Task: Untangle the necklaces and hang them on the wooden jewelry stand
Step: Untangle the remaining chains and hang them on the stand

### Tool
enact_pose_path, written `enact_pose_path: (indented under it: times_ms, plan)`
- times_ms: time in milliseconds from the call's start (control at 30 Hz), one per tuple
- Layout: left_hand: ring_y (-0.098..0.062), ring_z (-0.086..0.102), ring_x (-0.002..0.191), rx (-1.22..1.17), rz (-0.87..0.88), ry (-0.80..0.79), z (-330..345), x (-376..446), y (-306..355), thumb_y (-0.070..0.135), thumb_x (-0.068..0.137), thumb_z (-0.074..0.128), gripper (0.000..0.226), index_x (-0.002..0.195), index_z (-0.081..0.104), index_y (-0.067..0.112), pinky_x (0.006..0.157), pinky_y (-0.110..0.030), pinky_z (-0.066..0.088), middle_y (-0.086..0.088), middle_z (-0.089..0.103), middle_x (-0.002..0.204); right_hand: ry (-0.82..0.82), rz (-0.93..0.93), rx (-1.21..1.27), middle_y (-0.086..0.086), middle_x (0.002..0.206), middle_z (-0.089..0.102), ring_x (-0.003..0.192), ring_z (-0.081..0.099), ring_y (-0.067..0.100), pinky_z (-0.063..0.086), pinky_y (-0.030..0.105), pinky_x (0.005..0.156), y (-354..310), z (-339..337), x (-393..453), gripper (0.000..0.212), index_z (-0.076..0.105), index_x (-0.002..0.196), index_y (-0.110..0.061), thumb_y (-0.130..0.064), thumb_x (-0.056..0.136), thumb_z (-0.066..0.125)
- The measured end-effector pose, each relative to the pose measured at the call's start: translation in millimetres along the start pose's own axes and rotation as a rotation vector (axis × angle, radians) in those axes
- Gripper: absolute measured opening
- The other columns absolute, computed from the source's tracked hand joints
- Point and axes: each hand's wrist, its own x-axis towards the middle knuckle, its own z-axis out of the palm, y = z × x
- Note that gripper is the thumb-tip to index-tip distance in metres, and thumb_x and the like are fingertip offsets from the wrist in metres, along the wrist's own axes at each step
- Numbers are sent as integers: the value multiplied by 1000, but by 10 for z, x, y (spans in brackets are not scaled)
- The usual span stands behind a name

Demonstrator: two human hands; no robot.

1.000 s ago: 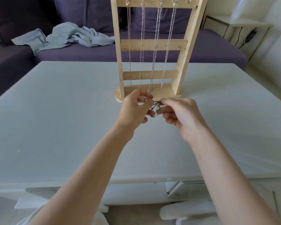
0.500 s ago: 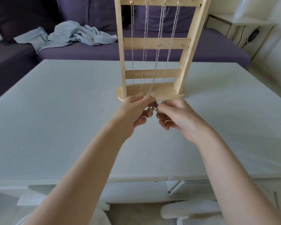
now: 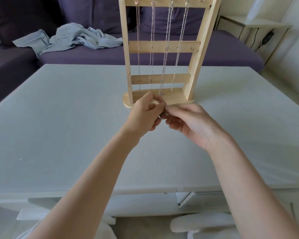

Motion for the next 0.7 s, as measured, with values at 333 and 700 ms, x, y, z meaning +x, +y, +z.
enact_pose_path:
  times_ms: [333, 700]
  plan:
    - [-3, 52, 49, 302, 123, -3, -32, 52, -81, 2, 85, 60, 15, 75, 56, 13, 38, -18, 38, -1, 64, 67, 236, 12, 58, 1, 62, 61, 54, 54, 9, 47, 15, 53, 8, -16, 24, 14, 64, 72, -6, 6, 81, 63]
    - [-6, 52, 65, -42, -210, -136, -49, 9, -7, 17, 88, 61, 6, 88, 67, 17, 54, -14, 43, 4, 58, 78, 205, -121, 170, 3, 63, 56, 54, 50, 12, 42, 18, 51, -32, 27, 23, 16, 56, 78, -8, 4, 88, 56]
